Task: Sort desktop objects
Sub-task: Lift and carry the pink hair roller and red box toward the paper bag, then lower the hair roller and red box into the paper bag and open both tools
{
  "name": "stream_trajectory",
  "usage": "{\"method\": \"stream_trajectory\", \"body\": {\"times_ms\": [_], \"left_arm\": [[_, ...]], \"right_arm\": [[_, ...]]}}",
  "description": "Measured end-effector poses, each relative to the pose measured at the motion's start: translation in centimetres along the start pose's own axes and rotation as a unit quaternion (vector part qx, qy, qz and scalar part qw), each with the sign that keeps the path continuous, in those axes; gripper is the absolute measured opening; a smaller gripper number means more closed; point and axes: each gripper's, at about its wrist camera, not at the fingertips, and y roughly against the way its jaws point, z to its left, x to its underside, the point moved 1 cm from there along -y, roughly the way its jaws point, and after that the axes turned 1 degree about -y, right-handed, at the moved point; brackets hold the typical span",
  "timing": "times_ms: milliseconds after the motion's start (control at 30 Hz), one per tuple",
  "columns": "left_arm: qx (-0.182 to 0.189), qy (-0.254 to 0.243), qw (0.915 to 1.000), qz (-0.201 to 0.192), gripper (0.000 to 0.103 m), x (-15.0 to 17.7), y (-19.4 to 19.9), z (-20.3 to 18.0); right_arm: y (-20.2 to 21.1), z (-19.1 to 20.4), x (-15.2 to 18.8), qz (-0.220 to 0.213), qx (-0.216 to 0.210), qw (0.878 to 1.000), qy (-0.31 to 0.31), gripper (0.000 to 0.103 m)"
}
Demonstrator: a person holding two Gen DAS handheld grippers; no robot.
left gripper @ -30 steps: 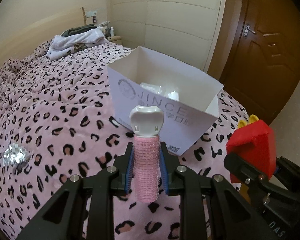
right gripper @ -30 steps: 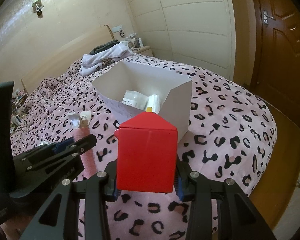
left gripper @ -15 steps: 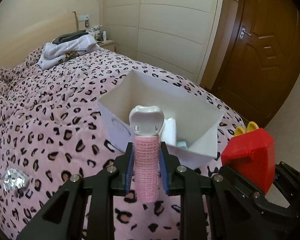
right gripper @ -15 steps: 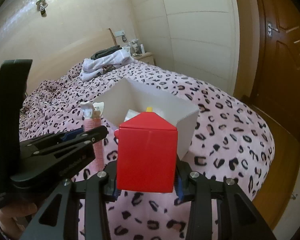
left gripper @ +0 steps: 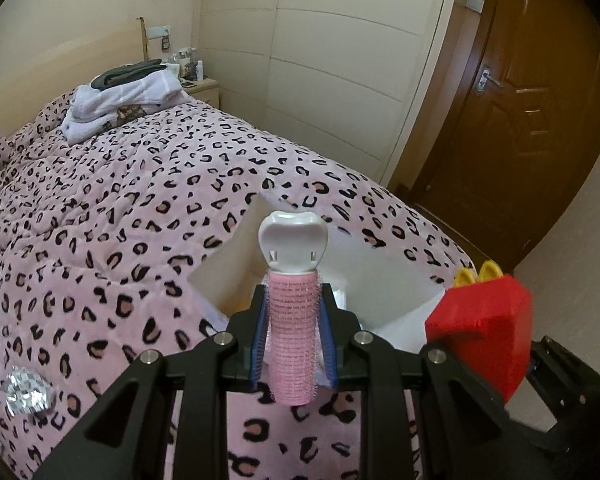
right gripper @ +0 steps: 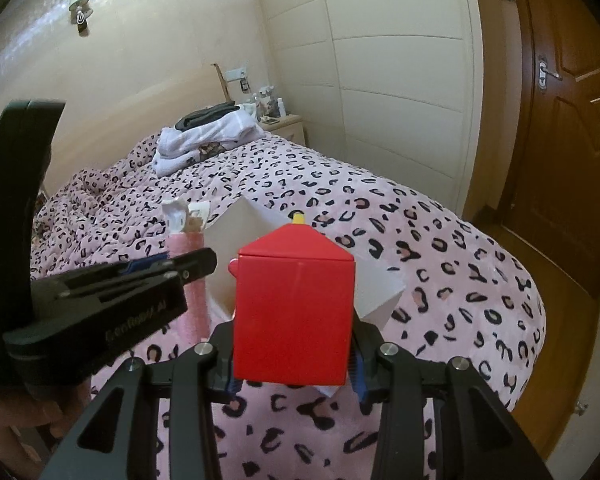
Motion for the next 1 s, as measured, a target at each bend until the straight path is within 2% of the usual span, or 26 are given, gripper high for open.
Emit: {"method": "stream_trajectory", "body": {"times_ms": [267, 467, 1000], "left_arm": [[0.011, 0.006, 0.9999, 0.012, 0.024, -3.5, -2.5, -0.3], [0.011, 0.006, 0.9998, 0.015, 0.024, -4.3, -3.6, -0.5], [0.01, 0.012, 0.9995, 0.027, 0.024, -2.5, -6.5, 0.2]], "right_arm": [[-1.4, -0.2, -1.9, 0.004, 0.01, 1.0, 0.008, 0.041], [-3.2, 0.3, -2.4, 0.015, 0.008, 1.0, 0.019, 0.041], [-7.1, 0.5, -0.9, 0.053, 0.012, 0.998, 0.03, 0.041]]}}
